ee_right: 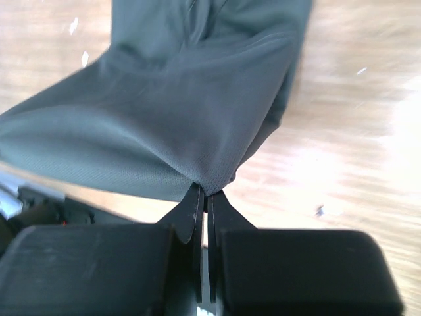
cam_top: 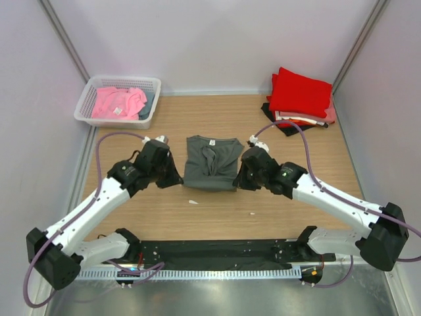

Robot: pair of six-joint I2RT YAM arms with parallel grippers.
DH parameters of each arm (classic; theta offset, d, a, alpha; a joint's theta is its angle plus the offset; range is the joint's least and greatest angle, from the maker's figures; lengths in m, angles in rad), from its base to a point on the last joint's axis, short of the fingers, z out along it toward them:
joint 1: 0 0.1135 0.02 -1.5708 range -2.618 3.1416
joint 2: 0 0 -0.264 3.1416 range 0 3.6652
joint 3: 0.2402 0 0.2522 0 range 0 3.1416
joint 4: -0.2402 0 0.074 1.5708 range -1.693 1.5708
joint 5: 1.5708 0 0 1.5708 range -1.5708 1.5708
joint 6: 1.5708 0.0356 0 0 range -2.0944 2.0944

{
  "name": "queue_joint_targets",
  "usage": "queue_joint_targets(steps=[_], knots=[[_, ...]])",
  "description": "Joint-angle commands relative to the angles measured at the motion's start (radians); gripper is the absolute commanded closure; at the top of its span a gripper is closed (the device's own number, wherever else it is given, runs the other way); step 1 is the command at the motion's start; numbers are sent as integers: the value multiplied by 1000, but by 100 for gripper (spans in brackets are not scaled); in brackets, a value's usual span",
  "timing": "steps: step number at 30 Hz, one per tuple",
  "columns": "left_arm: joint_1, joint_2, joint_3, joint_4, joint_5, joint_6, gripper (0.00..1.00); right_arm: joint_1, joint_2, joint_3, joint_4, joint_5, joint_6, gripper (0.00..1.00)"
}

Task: Fold and stack the t-shirts
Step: Fold the tshirt

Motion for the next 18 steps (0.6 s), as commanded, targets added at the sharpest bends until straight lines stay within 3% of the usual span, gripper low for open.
queue_joint_targets(steps=[1, 10, 13, 14, 15, 16, 17, 18], knots=[[17, 88, 106, -36, -40, 83, 100, -54, 28, 74, -80, 56, -72, 99], [114, 323, 376, -65, 27, 190, 100, -224, 188, 218, -64, -68, -190, 99], [180, 485, 523, -76, 66, 226, 100, -307, 324, 342, -61, -97, -249, 99], [201, 609, 571, -74, 77, 247, 100, -327, 368, 441, -69, -89, -263, 99], [242, 680, 629, -77, 103, 255, 98, -359, 484, 503, -107, -74, -282, 98], [266, 761, 797, -101, 121, 255, 95, -374, 545, 564, -112, -56, -300, 87], [285, 965, 912, -185, 144, 261, 83, -388, 611, 712, -163, -12, -314, 34], [318, 1062, 1041, -232, 176, 270, 45, -405, 698, 805, -208, 21, -320, 21]])
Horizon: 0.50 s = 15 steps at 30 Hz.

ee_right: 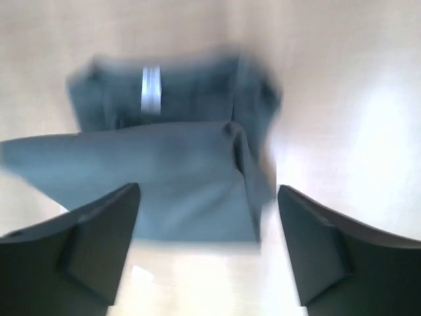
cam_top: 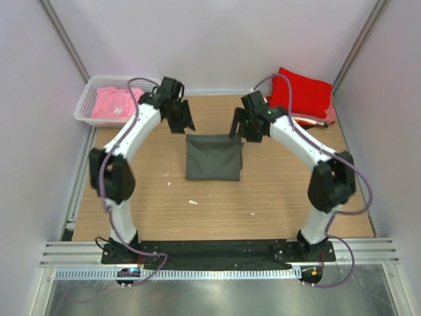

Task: Fold and stack the t-shirts
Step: Fold the tshirt

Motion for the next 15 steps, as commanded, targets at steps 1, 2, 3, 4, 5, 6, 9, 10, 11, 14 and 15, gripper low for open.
queue_joint_targets(steps=[1, 2, 3, 4, 5, 6, 9, 10, 11, 14, 15], knots=[[90, 376, 514, -153, 99, 56, 35, -84, 294, 318, -124, 90, -97, 2], [98, 473, 668, -281, 108, 49, 28, -100, 363, 489, -214, 134, -89, 0], [112, 638, 921, -321, 137, 46, 19, -109, 411, 559, -247, 156, -80, 0], [115, 685, 998, -344, 158, 39, 16, -112, 446, 599, -261, 168, -72, 0], [116, 705, 1025, -344, 200, 33, 15, -118, 444, 622, -266, 173, -66, 0], [115, 667, 934, -318, 209, 24, 15, -117, 429, 606, -255, 165, -61, 0], [104, 483, 592, -44, 220, 7, 13, -117, 271, 373, -102, 98, -35, 0], [104, 377, 407, 67, 220, 4, 12, -118, 226, 303, -64, 80, -22, 0], [104, 342, 351, 85, 211, 4, 12, -118, 144, 171, 13, 61, -14, 0], [102, 277, 284, 35, 197, 35, 12, -120, 35, -64, 196, -102, -20, 0], [101, 265, 270, 18, 194, 45, 12, -122, 25, -106, 235, -138, -26, 0]])
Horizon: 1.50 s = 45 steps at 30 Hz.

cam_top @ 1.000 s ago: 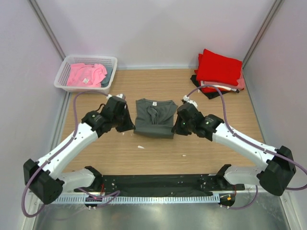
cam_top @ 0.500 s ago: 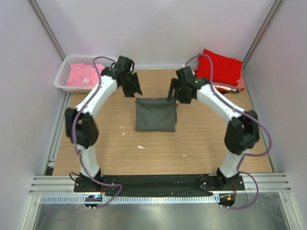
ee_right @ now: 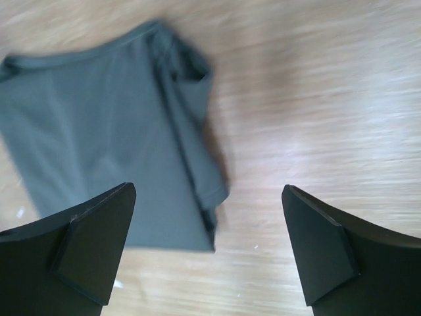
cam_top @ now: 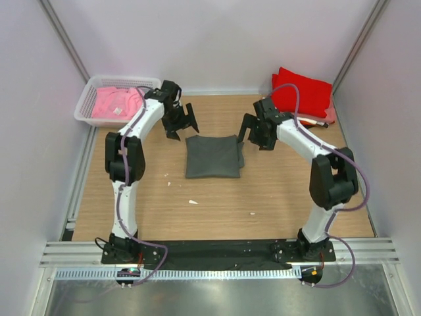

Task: Fold and stack the t-shirts
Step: Fold the tshirt, then neatly place the folded tshirt to the corner

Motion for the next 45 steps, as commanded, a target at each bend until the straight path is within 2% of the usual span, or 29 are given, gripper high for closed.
queue_joint_targets(steps=[1, 7, 13, 17, 18, 20, 21, 23, 25, 28, 29, 31, 32, 37, 45], knots=[[-12, -180, -9, 44, 27, 45, 12, 7, -121, -175, 251, -204, -4, 0], [-40, -330, -182, 30, -17, 112, 12, -9, -22, -223, 372, -326, -30, 0], [-43, -527, -406, 82, -77, 146, 12, -22, 100, -185, 450, -351, -39, 0], [-43, -576, -443, 79, -147, 190, 12, -20, 150, -211, 541, -407, 4, 6], [-43, -596, -461, 81, -166, 210, 12, -20, 160, -225, 568, -446, 18, 12], [-43, -610, -484, 98, -203, 217, 12, -13, 176, -264, 639, -475, 56, 17], [-43, -620, -510, 118, -204, 217, 12, -11, 180, -281, 664, -493, 68, 23], [-43, -639, -549, 138, -203, 217, 12, -8, 186, -338, 753, -516, 108, 27], [-43, -648, -572, 165, -204, 218, 12, -8, 189, -392, 831, -546, 146, 39], [-43, -647, -580, 159, -215, 224, 13, -8, 190, -442, 938, -584, 186, 60], [-43, -648, -578, 156, -215, 223, 13, -8, 190, -447, 957, -598, 205, 71], [-43, -677, -578, 141, -211, 212, 14, -8, 183, -449, 1015, -642, 228, 85], [-43, -696, -584, 135, -207, 207, 14, -8, 177, -446, 1021, -647, 236, 96], [-43, -843, -658, 75, -180, 191, 13, -25, 71, -392, 1017, -659, 259, 99], [-43, -1110, -914, 37, -155, 146, 12, -62, -8, -181, 845, -618, 246, 99]])
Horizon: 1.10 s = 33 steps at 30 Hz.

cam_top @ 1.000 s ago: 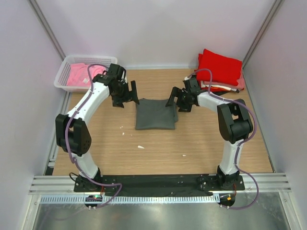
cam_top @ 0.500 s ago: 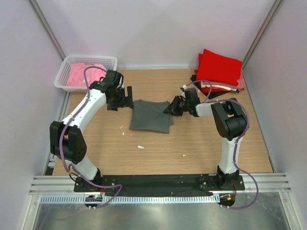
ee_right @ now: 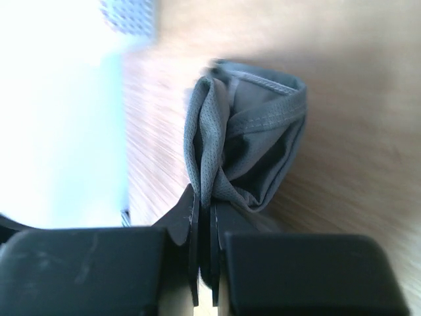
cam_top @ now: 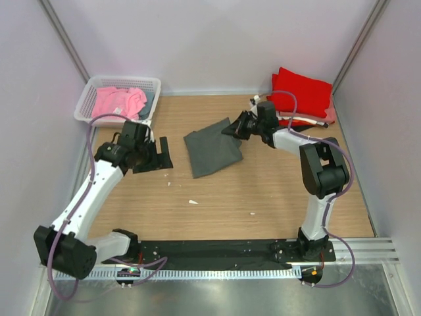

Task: Fold and stack the t-shirts
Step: Neatly place the folded tshirt to the corner

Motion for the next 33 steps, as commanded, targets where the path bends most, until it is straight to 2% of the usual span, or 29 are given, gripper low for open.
queue_joint_targets(steps=[1, 11, 13, 14, 18, 24, 27, 33], knots=[[0, -78, -89, -35, 26, -34, 13, -24, -80, 134, -56, 12, -8, 99], [0, -277, -226, -7, 82, -63, 12, -92, 13, 467, -340, 21, -125, 99], [0, -305, -255, 26, 116, -69, 12, -118, 39, 599, -419, 22, -160, 99], [0, -311, -258, 30, 119, -71, 13, -128, 39, 599, -445, 22, -169, 99], [0, -354, -272, 54, 101, -78, 12, -171, 90, 815, -604, 24, -229, 99], [1, -326, -272, 46, 82, -86, 14, -234, 192, 1142, -834, 67, -349, 99], [1, -329, -273, 46, 79, -86, 15, -276, 248, 1286, -894, 53, -373, 99], [1, -335, -276, 51, 79, -88, 16, -368, 266, 1339, -842, 12, -364, 99]])
